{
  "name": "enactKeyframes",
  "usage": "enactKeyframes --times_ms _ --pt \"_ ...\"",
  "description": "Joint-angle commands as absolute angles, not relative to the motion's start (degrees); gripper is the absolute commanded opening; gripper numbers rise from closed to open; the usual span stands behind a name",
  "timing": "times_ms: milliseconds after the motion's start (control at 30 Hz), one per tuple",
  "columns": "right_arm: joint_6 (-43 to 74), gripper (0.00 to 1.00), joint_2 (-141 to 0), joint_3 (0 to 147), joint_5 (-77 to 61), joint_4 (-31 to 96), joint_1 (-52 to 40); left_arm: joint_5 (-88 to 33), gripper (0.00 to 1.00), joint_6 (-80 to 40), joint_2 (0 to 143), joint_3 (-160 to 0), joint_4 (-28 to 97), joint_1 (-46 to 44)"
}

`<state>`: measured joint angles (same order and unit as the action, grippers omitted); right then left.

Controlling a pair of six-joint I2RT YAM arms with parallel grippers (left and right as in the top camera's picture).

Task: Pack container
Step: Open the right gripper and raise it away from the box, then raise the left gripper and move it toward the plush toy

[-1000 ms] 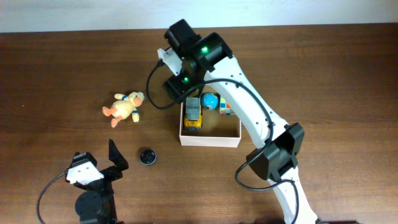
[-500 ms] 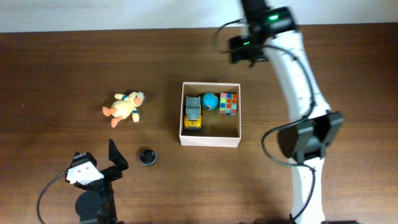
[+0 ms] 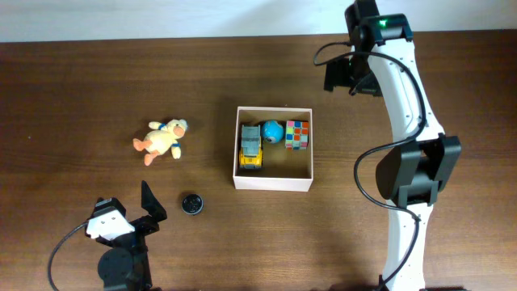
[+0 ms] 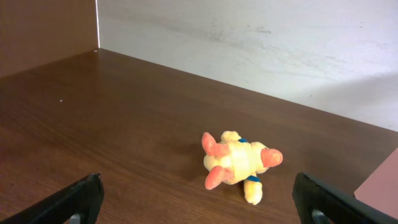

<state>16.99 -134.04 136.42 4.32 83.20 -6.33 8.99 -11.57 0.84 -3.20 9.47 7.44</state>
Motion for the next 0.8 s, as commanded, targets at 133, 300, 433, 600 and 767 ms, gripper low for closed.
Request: enactKeyframes --times_ms 133,300,433,600,767 --pt "17.89 0.99 -132.57 134.23 5.21 83.11 -5.17 8.58 0.99 -10.63 0.34 -2.81 9.26 7.18" --pt "17.89 0.99 -132.57 134.23 5.21 83.11 -5.17 8.58 0.99 -10.63 0.34 -2.81 9.26 7.18" --pt "17.89 0.99 -132.57 134.23 5.21 83.11 -5.17 8.58 0.99 -10.63 0.34 -2.81 9.26 7.18" --pt "17.89 0.99 -132.57 134.23 5.21 83.11 -5.17 14.13 0.99 -8.12 0.36 -2.81 9.02 7.29" --pt "17.89 0.99 -132.57 134.23 5.21 83.11 -5.17 17.32 0.99 -8.08 0.36 -2.81 8.56 7.29"
